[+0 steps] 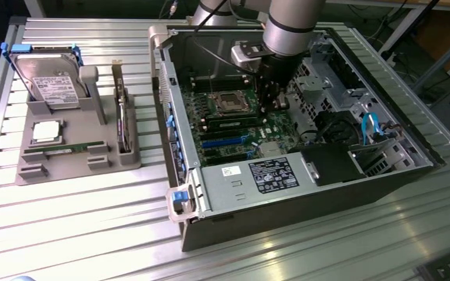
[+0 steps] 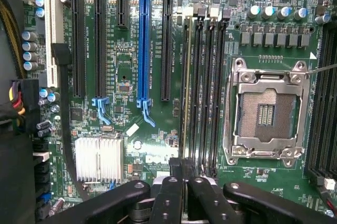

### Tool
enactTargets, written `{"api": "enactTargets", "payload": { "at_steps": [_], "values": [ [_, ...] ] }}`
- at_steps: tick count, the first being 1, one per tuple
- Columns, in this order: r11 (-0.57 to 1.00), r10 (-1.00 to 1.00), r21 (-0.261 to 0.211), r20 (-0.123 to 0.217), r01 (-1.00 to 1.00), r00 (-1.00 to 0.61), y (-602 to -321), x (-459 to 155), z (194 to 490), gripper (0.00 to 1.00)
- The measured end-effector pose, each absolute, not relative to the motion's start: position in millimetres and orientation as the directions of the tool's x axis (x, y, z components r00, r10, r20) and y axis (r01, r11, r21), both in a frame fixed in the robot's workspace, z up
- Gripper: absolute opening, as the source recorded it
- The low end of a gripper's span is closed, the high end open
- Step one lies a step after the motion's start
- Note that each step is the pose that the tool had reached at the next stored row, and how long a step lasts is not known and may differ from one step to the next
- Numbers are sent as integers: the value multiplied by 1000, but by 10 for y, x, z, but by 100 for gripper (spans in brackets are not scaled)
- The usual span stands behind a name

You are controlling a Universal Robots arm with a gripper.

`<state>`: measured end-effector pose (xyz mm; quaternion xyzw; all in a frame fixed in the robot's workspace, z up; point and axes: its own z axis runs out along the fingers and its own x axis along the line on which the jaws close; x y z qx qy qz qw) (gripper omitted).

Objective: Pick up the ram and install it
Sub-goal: 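Press down the ram until it locks into place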

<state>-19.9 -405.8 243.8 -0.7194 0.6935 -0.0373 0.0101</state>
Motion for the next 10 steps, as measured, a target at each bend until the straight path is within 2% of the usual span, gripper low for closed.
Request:
{"api": "enactTargets", "payload": {
  "at_steps": [6,10],
  "values": [
    [-38,-999,-40,40,-998,36,-4058,-211,2437,11],
    [-38,-999,-3,38,-999,38,-4058,-310,2437,11]
  ]
}}
